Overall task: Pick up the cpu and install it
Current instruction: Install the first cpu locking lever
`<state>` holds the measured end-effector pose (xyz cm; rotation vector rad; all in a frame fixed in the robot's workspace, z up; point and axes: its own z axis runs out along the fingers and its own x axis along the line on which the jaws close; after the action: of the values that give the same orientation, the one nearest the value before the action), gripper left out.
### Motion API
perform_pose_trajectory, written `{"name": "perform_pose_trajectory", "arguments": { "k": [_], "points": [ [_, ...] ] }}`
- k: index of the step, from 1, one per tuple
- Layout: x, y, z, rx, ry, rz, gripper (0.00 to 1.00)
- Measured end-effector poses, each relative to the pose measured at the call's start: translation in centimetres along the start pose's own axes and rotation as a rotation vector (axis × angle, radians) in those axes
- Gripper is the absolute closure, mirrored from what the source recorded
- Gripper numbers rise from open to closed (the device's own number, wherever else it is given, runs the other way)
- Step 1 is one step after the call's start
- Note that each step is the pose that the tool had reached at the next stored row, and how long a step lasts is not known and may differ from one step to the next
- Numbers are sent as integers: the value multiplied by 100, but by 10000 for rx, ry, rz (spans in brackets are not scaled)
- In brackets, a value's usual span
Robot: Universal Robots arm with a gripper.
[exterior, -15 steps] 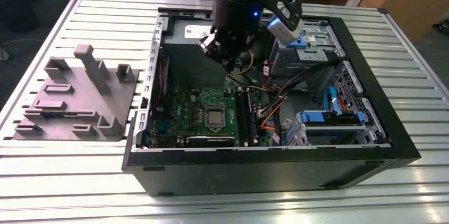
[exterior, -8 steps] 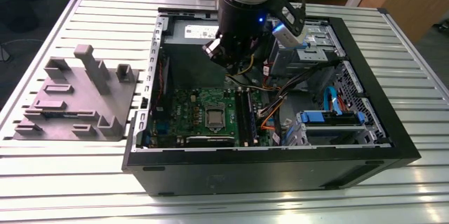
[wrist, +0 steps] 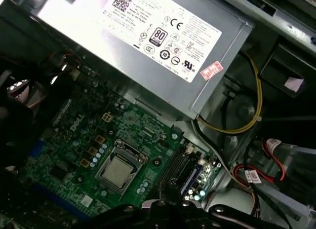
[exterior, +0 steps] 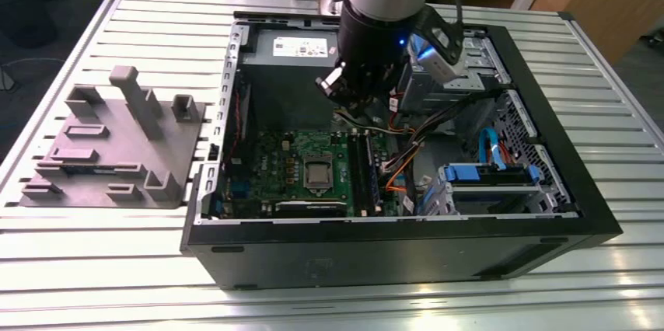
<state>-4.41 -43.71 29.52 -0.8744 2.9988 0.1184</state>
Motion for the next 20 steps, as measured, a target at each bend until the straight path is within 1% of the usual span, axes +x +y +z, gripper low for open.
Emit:
{"name": "perform_pose_trajectory", "arguments": {
  "k": [1,5,7,8,10,13,14,15,16,20],
  "points": [
    [-2,-2,11,-5,6,-89,90],
    [1,-7,80,-30,52,-766,90],
    [1,-8,102,-44,44,-882,90],
    [2,-9,108,-66,28,-917,90],
    [2,-10,122,-154,-30,-988,90],
    [2,-11,142,-373,-181,-1036,90],
    [3,-12,154,-425,-217,-1043,90],
    [3,-12,169,-449,-235,-1047,90],
    [4,-13,182,-460,-242,-1050,90],
    [5,-16,189,-461,-240,-1056,90]
  ]
}}
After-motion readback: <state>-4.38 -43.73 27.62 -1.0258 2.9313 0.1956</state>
